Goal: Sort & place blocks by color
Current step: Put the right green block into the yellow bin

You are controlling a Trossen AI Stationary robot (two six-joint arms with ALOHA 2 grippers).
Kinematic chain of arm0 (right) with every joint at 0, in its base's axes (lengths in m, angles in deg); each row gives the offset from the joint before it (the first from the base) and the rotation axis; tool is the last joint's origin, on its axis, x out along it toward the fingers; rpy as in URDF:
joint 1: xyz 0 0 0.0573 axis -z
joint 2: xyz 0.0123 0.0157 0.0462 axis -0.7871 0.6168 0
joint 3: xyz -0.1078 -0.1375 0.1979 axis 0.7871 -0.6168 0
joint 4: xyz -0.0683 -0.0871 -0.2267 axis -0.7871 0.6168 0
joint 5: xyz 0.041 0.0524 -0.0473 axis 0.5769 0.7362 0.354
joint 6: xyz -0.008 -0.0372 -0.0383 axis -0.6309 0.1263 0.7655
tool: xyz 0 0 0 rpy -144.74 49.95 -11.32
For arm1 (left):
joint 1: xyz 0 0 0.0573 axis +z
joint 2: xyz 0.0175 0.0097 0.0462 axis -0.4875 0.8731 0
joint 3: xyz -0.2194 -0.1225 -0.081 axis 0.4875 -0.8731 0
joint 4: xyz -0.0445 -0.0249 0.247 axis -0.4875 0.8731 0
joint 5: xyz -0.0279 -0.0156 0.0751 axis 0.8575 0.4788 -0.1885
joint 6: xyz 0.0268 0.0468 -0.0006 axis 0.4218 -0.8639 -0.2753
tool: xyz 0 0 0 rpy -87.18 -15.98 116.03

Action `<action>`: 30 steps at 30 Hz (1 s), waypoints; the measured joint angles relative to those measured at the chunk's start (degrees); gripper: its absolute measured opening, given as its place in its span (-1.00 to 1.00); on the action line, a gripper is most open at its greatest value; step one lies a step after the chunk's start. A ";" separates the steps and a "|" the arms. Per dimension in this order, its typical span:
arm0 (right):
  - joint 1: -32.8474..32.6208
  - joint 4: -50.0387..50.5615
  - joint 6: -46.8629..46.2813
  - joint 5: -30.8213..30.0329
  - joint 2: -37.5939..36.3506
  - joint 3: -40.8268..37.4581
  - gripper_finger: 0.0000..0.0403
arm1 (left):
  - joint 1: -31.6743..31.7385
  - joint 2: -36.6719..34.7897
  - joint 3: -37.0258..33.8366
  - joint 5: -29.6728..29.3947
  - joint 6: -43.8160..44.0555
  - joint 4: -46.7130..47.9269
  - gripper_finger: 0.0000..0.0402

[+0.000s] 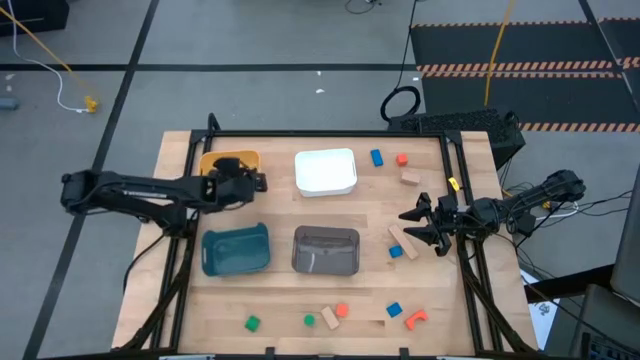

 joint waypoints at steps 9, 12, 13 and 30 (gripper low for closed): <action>-0.01 0.00 0.00 -0.02 0.02 0.01 0.03 | -18.51 -0.26 0.05 3.79 -19.56 -18.49 -0.15; -0.01 0.00 0.00 -0.02 0.00 0.00 0.03 | -25.56 1.40 0.07 4.23 -25.03 -25.45 -0.15; -0.01 0.00 0.00 -0.02 0.02 -0.01 0.03 | -27.70 2.10 0.07 4.23 -26.15 -28.03 -0.15; 0.00 0.01 0.00 -0.02 0.02 0.00 0.03 | -49.74 17.10 8.80 4.29 -33.33 -33.67 -0.15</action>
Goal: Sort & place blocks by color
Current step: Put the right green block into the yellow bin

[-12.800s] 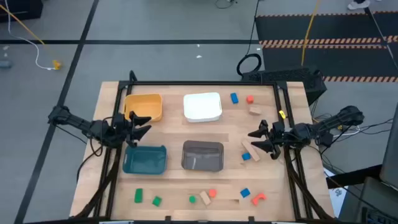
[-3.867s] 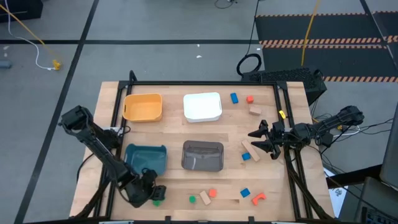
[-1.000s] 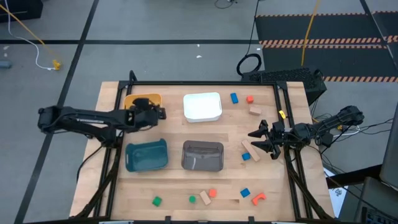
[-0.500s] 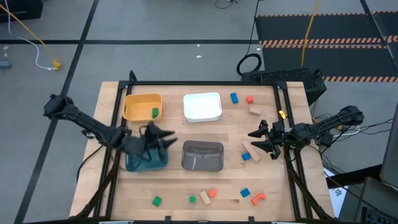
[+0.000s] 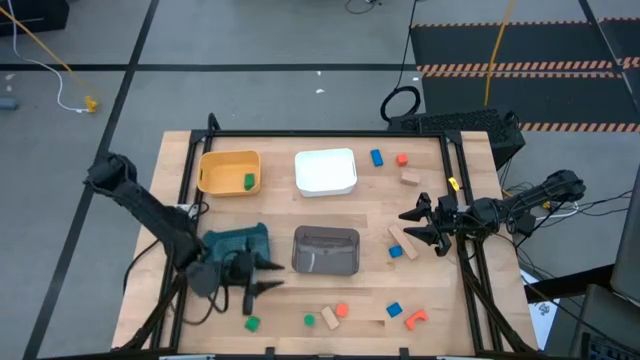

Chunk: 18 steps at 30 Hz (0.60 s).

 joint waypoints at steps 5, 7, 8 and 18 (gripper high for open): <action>-0.01 -0.01 0.00 0.01 -0.02 0.01 0.03 | -2.52 2.22 4.96 2.47 1.66 10.15 -0.15; 0.00 0.01 0.00 0.00 0.00 0.01 0.03 | -3.17 2.60 5.53 5.50 2.63 11.13 -0.15; -0.02 -0.01 0.00 0.00 0.00 -0.01 0.03 | -3.37 2.60 5.61 7.02 3.94 11.40 -0.15; -0.02 -0.01 0.00 0.01 -0.02 0.00 0.03 | -3.49 3.29 5.61 12.30 30.72 20.48 -0.15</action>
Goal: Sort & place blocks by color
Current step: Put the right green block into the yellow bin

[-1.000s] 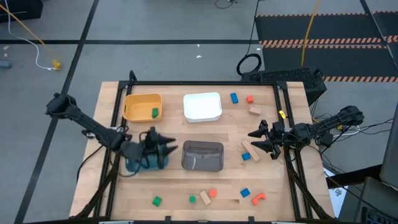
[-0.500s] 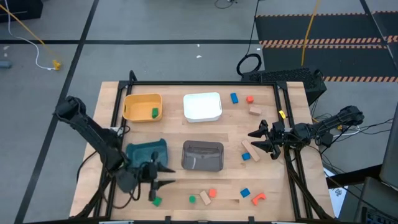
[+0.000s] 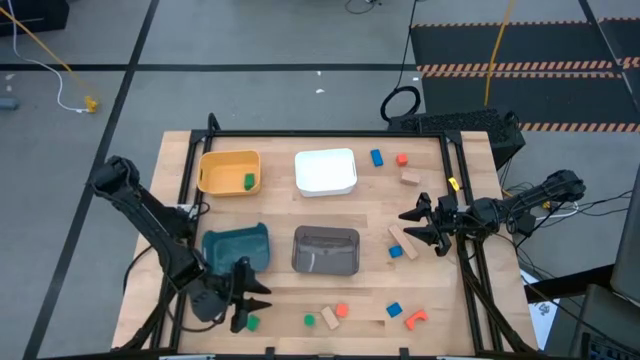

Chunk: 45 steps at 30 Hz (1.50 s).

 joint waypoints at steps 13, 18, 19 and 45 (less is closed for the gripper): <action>0.00 0.00 0.00 -0.01 0.02 0.02 0.03 | -1.96 7.60 0.00 -0.93 -7.22 -10.33 0.00; 0.02 0.00 0.00 -0.01 0.01 0.00 0.03 | -2.03 7.55 0.00 -1.45 -14.02 -14.50 0.25; 0.02 0.00 0.00 -0.01 0.02 0.01 0.03 | -2.14 7.55 0.00 -1.46 -16.16 -14.76 0.29; 0.02 0.00 0.00 -0.01 0.00 0.00 0.03 | 0.91 27.14 -0.02 -5.03 -42.45 -41.25 0.43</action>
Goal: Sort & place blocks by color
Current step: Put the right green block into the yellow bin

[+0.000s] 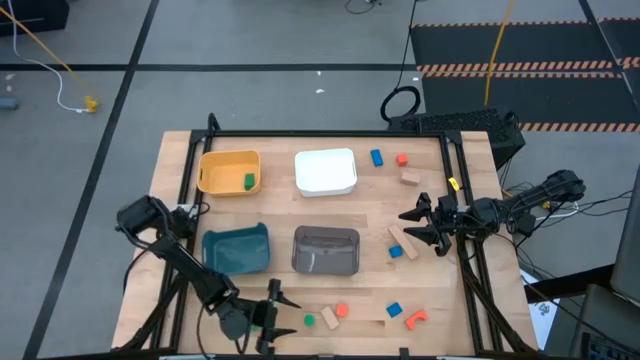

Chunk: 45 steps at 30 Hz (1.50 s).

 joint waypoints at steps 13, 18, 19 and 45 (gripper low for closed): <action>0.00 0.00 0.00 0.00 0.02 0.02 0.03 | 1.19 6.74 0.00 0.09 2.18 -9.43 0.41; 0.00 0.00 0.00 0.01 0.02 0.01 0.03 | 1.89 7.56 0.00 0.16 3.97 -9.58 0.41; 0.00 0.00 0.00 0.00 0.00 0.02 0.03 | 2.04 7.54 0.00 0.26 4.37 -9.75 0.41; -0.02 0.00 0.00 0.00 0.02 0.00 0.03 | 4.28 7.51 0.00 1.60 9.47 -9.11 0.41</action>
